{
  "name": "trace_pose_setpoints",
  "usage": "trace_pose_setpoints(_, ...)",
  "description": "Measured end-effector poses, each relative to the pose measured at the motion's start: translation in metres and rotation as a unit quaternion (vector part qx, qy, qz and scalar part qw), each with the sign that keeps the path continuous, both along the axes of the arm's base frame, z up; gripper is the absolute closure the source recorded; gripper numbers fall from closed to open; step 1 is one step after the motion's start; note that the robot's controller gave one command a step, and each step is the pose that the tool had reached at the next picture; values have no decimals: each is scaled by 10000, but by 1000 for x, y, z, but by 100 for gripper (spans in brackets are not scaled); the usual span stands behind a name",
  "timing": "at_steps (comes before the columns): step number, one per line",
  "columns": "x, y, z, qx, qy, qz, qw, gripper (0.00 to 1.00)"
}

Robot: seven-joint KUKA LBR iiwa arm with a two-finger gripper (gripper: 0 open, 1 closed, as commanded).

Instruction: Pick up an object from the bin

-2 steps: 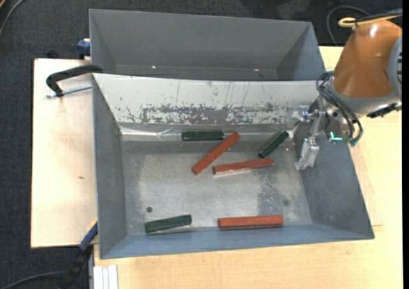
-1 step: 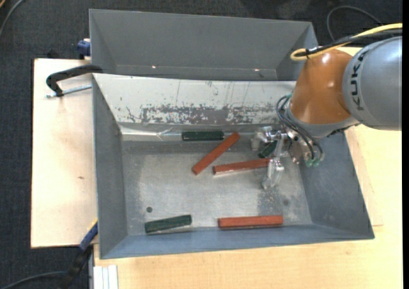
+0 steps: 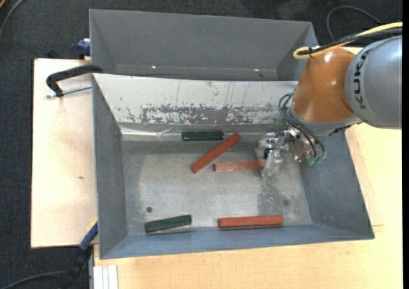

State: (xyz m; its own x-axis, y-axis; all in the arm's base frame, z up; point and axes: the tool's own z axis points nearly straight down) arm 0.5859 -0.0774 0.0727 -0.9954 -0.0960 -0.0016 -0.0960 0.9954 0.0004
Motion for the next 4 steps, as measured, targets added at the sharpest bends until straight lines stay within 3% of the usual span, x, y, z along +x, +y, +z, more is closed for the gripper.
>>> trace_pose_setpoints(3, 0, 0, 0, -2, 1, 2, 10000, 100)
trace_pose_setpoints(4, -15, -9, 139, -20, -58, 1615, 9869, 100)
